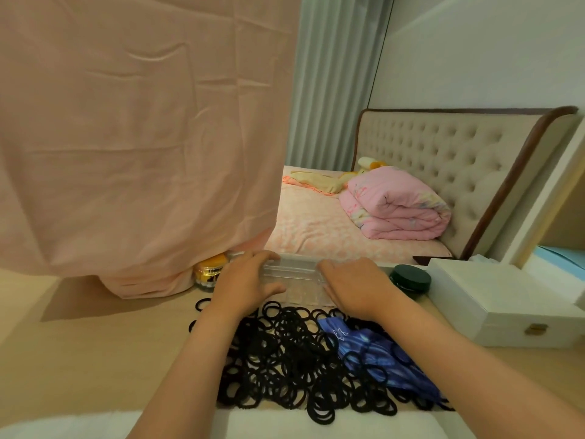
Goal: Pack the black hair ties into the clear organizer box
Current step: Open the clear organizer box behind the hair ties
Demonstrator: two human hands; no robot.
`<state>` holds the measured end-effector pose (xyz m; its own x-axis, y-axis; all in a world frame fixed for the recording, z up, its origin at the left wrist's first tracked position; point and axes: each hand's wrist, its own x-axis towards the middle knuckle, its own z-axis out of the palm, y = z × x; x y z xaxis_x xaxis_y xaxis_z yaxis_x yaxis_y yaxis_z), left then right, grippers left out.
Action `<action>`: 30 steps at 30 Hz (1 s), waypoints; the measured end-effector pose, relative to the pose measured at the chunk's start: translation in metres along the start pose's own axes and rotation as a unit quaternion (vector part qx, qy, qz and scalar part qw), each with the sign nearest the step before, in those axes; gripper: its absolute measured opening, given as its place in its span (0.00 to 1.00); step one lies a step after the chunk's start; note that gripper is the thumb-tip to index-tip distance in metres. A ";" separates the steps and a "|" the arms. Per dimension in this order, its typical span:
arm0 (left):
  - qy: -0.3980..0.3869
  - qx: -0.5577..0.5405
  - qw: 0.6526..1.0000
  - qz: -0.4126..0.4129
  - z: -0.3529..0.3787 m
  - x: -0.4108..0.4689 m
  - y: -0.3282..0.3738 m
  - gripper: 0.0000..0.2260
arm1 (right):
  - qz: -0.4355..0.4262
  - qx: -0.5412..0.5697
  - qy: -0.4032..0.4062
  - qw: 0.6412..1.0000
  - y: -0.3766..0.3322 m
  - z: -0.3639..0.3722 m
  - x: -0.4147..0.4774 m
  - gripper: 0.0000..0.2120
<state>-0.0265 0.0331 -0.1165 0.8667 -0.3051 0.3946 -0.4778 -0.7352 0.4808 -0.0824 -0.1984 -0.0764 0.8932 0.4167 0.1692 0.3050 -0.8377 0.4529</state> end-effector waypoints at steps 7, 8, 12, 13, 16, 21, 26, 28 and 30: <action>0.019 0.018 1.000 -0.016 0.008 -0.001 0.007 0.29 | 0.026 0.005 -0.015 1.000 -0.009 0.012 -0.002 0.16; 0.022 0.018 0.999 -0.017 0.008 0.000 0.007 0.29 | 0.024 -0.005 -0.020 1.000 -0.010 0.014 -0.001 0.18; 0.029 0.018 0.999 -0.010 0.012 -0.002 0.007 0.32 | 0.013 -0.044 -0.033 0.998 -0.012 0.015 0.001 0.23; 0.028 0.020 0.999 -0.008 0.012 -0.002 0.007 0.34 | 0.014 -0.042 -0.021 0.999 -0.010 0.012 0.003 0.24; 0.012 0.006 1.000 -0.007 0.011 0.000 0.005 0.45 | 0.020 -0.033 0.011 0.999 0.001 0.003 0.009 0.26; 0.047 -0.093 0.995 -0.012 0.008 0.000 0.004 0.44 | 0.020 -0.011 0.109 0.994 0.016 -0.005 0.016 0.19; 0.110 -0.061 0.992 -0.029 0.017 0.000 0.008 0.32 | 0.130 0.004 0.105 0.986 0.021 -0.009 0.039 0.23; 0.101 -0.059 0.993 -0.030 0.020 0.000 0.006 0.30 | 0.158 0.042 0.099 0.981 0.023 -0.007 0.051 0.27; 0.083 -0.055 0.995 -0.017 0.021 0.002 0.005 0.28 | 0.190 0.121 0.103 0.969 0.027 -0.002 0.062 0.27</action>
<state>-0.0245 0.0161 -0.1296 0.8519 -0.1702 0.4953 -0.4687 -0.6698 0.5760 -0.0201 -0.1942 -0.0518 0.8784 0.1030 0.4667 0.0578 -0.9922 0.1102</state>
